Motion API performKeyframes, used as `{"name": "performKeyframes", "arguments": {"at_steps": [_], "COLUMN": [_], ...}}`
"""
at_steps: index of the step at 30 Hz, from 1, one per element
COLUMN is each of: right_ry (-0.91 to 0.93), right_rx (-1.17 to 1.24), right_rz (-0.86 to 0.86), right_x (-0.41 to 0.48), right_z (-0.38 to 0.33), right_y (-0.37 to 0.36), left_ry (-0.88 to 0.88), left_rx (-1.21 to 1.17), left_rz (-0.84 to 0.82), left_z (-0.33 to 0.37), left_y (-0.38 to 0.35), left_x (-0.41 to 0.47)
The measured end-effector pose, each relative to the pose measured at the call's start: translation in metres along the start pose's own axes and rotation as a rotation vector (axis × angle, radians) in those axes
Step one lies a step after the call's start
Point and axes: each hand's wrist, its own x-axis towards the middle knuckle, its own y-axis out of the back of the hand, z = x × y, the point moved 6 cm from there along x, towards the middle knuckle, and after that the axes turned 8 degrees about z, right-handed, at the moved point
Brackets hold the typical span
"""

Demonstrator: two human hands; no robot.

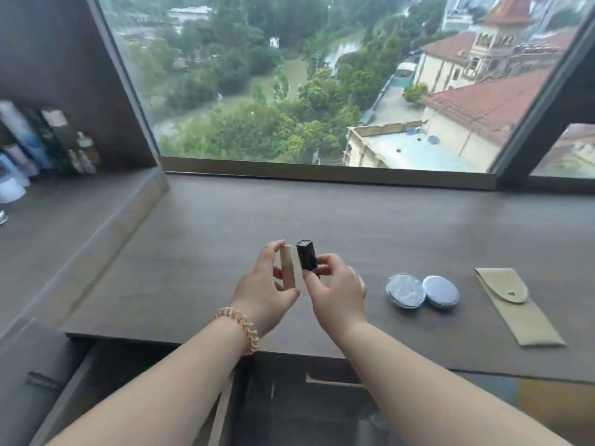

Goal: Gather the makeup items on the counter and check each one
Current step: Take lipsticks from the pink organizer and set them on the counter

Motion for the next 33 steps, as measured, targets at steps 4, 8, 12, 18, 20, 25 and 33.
{"name": "performKeyframes", "arguments": {"at_steps": [4,8,12,18,20,25,33], "right_ry": [-0.062,-0.107,-0.085,0.071,0.106,0.139,0.167], "right_rx": [-0.121,-0.112,-0.096,-0.12,-0.17,-0.29,-0.433], "right_rz": [0.044,0.027,-0.004,-0.076,-0.096,-0.118,-0.176], "right_x": [0.033,0.057,0.072,0.083,0.088,0.096,0.092], "right_z": [0.089,0.156,0.186,0.18,0.178,0.18,0.188], "right_y": [0.066,0.106,0.104,0.064,0.049,0.025,0.017], "left_ry": [0.055,0.118,0.158,0.166,0.161,0.086,-0.063], "left_rx": [-0.051,-0.08,-0.033,0.135,0.196,0.2,0.269], "left_rz": [-0.056,-0.045,0.057,0.159,0.153,0.103,0.069], "left_z": [0.046,0.068,0.065,0.035,0.026,0.008,-0.003], "left_y": [-0.105,-0.187,-0.208,-0.188,-0.189,-0.206,-0.223], "left_x": [0.005,-0.001,-0.001,0.02,0.032,0.049,0.051]}}
